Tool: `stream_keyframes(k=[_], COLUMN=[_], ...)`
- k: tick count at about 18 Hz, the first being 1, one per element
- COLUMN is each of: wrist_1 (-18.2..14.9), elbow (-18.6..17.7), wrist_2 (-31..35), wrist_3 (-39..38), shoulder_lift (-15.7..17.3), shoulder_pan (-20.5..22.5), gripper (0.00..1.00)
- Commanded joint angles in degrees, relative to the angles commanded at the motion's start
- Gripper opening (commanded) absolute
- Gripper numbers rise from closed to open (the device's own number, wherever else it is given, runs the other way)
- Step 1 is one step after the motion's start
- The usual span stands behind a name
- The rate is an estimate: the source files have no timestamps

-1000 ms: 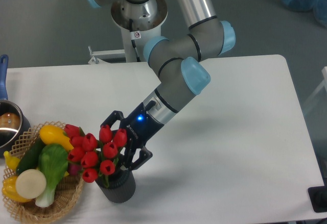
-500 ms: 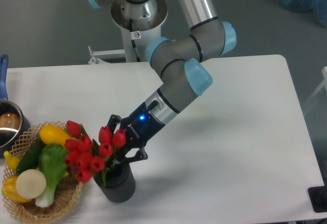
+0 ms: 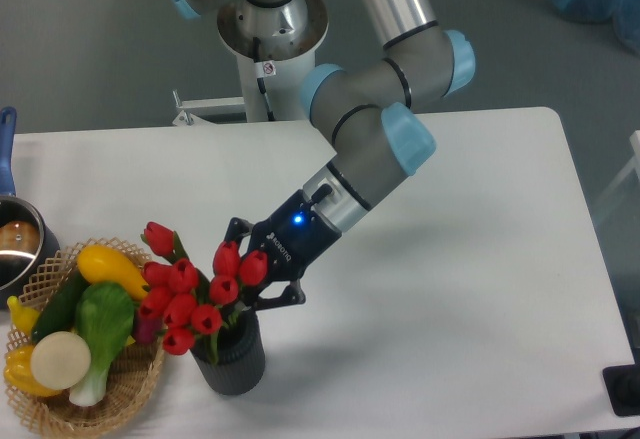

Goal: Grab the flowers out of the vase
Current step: 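Lift the gripped tulips straight up out of the black vase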

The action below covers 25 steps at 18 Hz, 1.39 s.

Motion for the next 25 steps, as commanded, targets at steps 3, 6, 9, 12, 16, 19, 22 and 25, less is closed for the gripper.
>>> stream_keyframes(k=[3,6,9,12,16,19,22,25], wrist_1=[0.0,0.0,0.0,-0.1,0.0,-0.1,-0.1,-0.2], elbow=[1.2,1.8,2.7,2.9,3.2,4.7,6.9,10.2], wrist_2=[-1.4,-2.3,-4.5,-5.2,-5.4,-6.9,-7.1,-7.4], wrist_3=[-1.6,-3.3,-5.0,-6.6,-8.2,-10.4,-13.4,-18.4], shoulder_lift=[0.1,0.2,0.3,1.2,1.4,1.5,1.5,1.5], shoulder_pan=[0.7,0.4,0.0,-0.1,-0.1,0.4,0.7,1.1], gripper=[0.28,0.28,0.28,0.28,0.26,0.26,0.26,0.26])
